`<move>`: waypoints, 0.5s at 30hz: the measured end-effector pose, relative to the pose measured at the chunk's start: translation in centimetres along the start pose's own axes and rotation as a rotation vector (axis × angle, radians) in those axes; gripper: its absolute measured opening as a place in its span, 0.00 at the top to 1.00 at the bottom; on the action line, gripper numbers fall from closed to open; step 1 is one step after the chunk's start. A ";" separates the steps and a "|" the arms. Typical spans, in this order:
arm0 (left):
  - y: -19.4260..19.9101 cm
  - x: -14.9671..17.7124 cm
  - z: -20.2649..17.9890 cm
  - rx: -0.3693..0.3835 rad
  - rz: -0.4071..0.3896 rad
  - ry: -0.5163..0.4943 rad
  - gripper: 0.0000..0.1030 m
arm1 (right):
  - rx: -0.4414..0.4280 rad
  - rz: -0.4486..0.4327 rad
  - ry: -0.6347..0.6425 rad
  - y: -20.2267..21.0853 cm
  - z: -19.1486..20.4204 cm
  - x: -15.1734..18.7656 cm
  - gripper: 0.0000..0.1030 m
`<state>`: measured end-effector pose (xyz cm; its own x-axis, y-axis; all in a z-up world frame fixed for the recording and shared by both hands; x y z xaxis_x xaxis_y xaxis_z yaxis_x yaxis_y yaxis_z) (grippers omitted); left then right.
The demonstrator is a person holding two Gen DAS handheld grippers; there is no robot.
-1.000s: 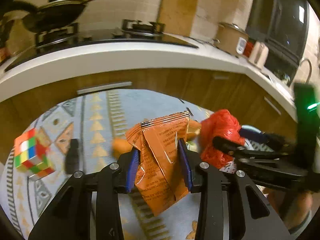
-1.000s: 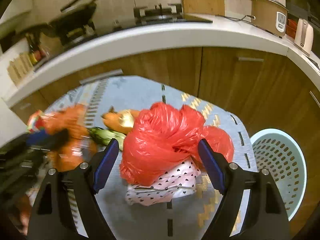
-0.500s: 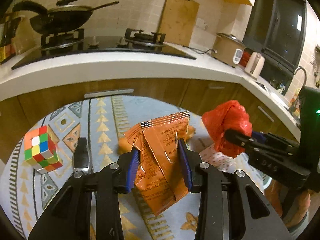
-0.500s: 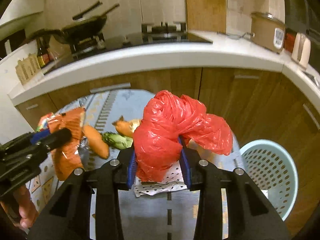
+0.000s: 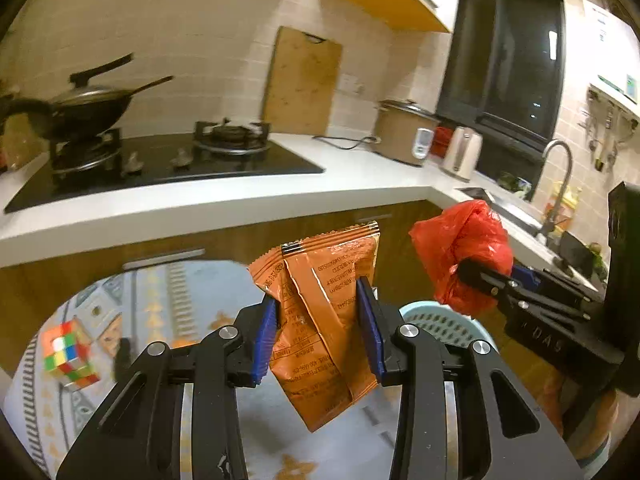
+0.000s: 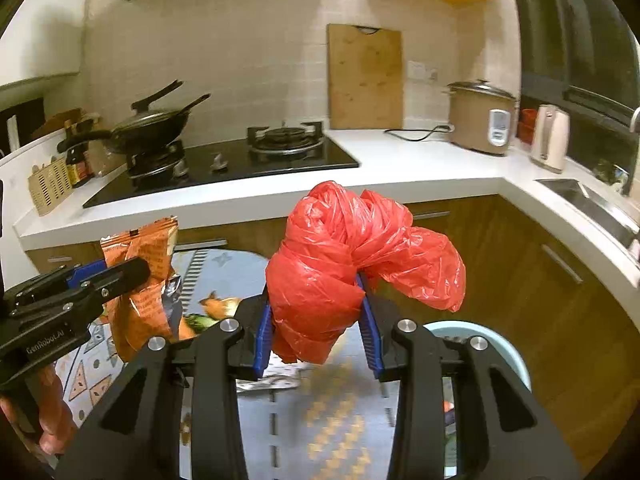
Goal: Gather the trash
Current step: 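Carry wrapper and red bag over the basket and open both tools to drop them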
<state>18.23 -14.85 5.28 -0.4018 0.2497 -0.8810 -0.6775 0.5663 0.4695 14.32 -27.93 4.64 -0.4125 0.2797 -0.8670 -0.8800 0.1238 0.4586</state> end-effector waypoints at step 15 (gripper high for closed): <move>-8.0 0.3 -15.1 0.157 0.117 -0.096 0.64 | 0.165 0.058 -0.252 0.9 -16.0 2.7 0.67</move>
<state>14.19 -31.20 2.16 -0.4065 0.3905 -0.8260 -0.5219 0.6428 0.5608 8.68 -42.30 -0.39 -0.3713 0.5158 -0.7721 -0.7982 0.2476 0.5492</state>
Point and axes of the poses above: each gripper's, at about its wrist camera, not at the fingertips, and y roughly against the way its jaws point, z to its left, x to its underside, the point moved 9 cm from there along -y, roughly the way its jaws point, and after that the axes turned 9 degrees about -y, right-handed, at the moved point
